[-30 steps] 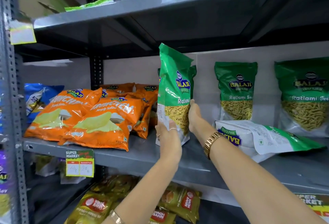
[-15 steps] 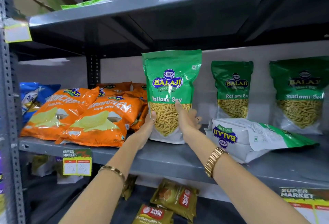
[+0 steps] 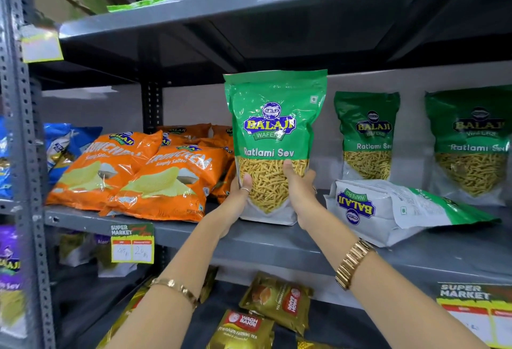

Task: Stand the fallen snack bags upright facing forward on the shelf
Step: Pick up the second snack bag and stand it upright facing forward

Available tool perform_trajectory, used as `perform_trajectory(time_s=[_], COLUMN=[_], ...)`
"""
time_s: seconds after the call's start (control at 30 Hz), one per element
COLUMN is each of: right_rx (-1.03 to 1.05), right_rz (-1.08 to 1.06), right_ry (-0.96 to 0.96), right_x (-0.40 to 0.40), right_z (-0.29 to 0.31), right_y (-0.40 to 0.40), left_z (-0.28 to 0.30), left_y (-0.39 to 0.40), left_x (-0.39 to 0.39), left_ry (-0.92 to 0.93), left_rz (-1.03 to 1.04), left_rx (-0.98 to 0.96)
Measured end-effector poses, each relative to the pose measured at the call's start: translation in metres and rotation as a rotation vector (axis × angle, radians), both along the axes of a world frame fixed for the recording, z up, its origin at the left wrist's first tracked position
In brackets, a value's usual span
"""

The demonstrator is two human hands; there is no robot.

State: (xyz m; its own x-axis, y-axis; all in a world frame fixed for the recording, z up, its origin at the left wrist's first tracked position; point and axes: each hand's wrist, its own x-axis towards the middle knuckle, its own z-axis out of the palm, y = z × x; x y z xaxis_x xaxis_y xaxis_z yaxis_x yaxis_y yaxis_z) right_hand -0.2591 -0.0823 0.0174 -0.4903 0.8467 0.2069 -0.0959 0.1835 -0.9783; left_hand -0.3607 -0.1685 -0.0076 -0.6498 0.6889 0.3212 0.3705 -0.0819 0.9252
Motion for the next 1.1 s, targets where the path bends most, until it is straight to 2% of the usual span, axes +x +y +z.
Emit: perform_trajectory(time_s=[0.23,0.37,0.53,0.63,0.8,0.97,1.1], right_rx=[-0.010,-0.020,0.224,0.351,0.491,0.324,0.332], right_rz=[0.054,0.097,-0.083,-0.216,-0.394,-0.389,-0.354], right_ry=[0.070,0.126,0.294,0.376,0.288,0.292,0.231], right_x=[0.017,0.026,0.035,0.037,0.037,0.037,0.037], right_z=[-0.007,0.001,0.040,0.060,0.067,0.079,0.079], right_y=[-0.015,-0.018,-0.015,-0.008,0.004,0.008,0.007], left_z=[-0.005,-0.007,-0.006,-0.002,-0.003,-0.004,-0.006], left_y=[-0.024,-0.026,-0.029,-0.028,-0.024,-0.021,-0.019], left_x=[0.004,0.002,0.002,-0.001,-0.003,-0.006,-0.010], left_ry=[0.034,-0.046,-0.060,0.013,0.104,0.117,0.093], left_rz=[-0.059,-0.070,-0.107,-0.143,-0.137,-0.132,-0.144], left_rx=[0.006,0.094,0.258,0.228,0.174,0.196,0.187])
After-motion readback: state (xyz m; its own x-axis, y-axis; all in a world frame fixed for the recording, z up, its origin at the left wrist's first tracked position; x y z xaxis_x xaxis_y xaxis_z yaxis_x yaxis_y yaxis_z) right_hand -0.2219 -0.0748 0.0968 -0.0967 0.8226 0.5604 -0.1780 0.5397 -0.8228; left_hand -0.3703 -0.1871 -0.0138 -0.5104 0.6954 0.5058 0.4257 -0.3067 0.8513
